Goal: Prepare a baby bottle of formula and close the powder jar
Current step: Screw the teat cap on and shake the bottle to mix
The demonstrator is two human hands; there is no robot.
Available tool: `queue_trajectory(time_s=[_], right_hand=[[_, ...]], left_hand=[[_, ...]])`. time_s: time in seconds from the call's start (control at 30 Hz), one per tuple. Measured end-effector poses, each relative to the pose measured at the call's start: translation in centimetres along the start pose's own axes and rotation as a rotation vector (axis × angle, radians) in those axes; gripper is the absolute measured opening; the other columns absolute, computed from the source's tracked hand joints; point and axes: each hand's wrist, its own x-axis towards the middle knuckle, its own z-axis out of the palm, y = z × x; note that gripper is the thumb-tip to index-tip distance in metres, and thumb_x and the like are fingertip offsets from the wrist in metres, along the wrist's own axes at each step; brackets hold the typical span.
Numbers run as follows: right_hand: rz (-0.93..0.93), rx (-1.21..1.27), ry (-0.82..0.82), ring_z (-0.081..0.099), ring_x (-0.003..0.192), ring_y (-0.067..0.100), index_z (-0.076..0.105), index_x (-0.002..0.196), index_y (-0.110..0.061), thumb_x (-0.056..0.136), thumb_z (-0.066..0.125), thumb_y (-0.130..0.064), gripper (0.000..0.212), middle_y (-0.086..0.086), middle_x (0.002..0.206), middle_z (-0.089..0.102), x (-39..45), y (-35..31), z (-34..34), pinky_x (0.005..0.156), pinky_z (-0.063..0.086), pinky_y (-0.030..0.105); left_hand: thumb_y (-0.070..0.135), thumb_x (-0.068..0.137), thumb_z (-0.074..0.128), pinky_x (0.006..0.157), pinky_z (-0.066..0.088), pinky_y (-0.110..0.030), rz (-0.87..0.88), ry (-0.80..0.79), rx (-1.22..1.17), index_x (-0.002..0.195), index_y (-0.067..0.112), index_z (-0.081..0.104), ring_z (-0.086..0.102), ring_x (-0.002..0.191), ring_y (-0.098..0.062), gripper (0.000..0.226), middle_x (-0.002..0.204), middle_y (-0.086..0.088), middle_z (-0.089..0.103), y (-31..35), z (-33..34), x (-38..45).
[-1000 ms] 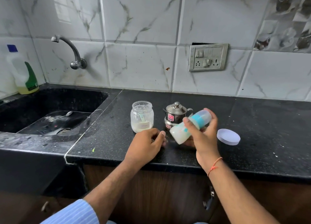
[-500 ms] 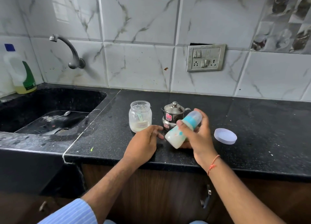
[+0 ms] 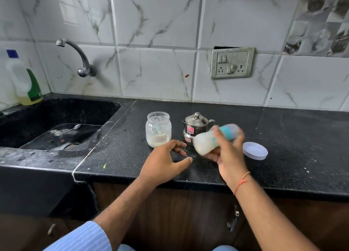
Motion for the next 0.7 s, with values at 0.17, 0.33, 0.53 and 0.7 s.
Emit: queue_trajectory(time_s=[0.17,0.33,0.53,0.7], right_hand=[[-0.074,0.184,0.195,0.072,0.115,0.030,0.037,0.136,-0.031,0.091,0.085,-0.024,0.066,0.006,0.135,0.058,0.8,-0.1,-0.1,0.063,0.065,0.056],[-0.063,-0.099,-0.034,0.073,0.110,0.026,0.048,0.134,-0.037,0.086,0.089,-0.024,0.065,-0.001,0.127,0.063,0.0,0.5,0.6,0.064,0.065,0.053],[-0.083,-0.148,-0.106,0.075,0.105,0.025,0.052,0.130,-0.041,0.084,0.091,-0.024,0.063,0.010,0.132,0.065,0.0,0.9,0.3,0.072,0.066,0.058],[-0.130,0.086,0.133,0.071,0.115,0.025,0.042,0.137,-0.032,0.088,0.088,-0.024,0.067,0.004,0.133,0.058,0.7,-0.2,-0.1,0.063,0.065,0.051]], left_hand=[[0.043,0.090,0.089,0.065,0.039,-0.019,-0.001,-0.012,-0.029,0.127,0.036,0.070,0.055,0.059,0.017,0.042,0.105,0.023,0.078,0.0,0.0,0.0],[0.040,0.084,0.094,0.070,0.044,-0.021,0.009,-0.046,-0.071,0.126,0.040,0.070,0.061,0.069,0.015,0.049,0.107,0.022,0.077,-0.1,-0.3,0.0],[0.053,0.068,0.103,0.070,0.041,-0.020,0.033,-0.028,-0.107,0.131,0.041,0.067,0.057,0.065,0.017,0.074,0.116,0.023,0.074,-0.1,-0.3,0.0],[0.062,0.064,0.102,0.071,0.043,-0.021,0.036,-0.027,-0.122,0.130,0.046,0.066,0.058,0.067,0.016,0.076,0.120,0.024,0.072,-0.4,-0.4,0.0]])
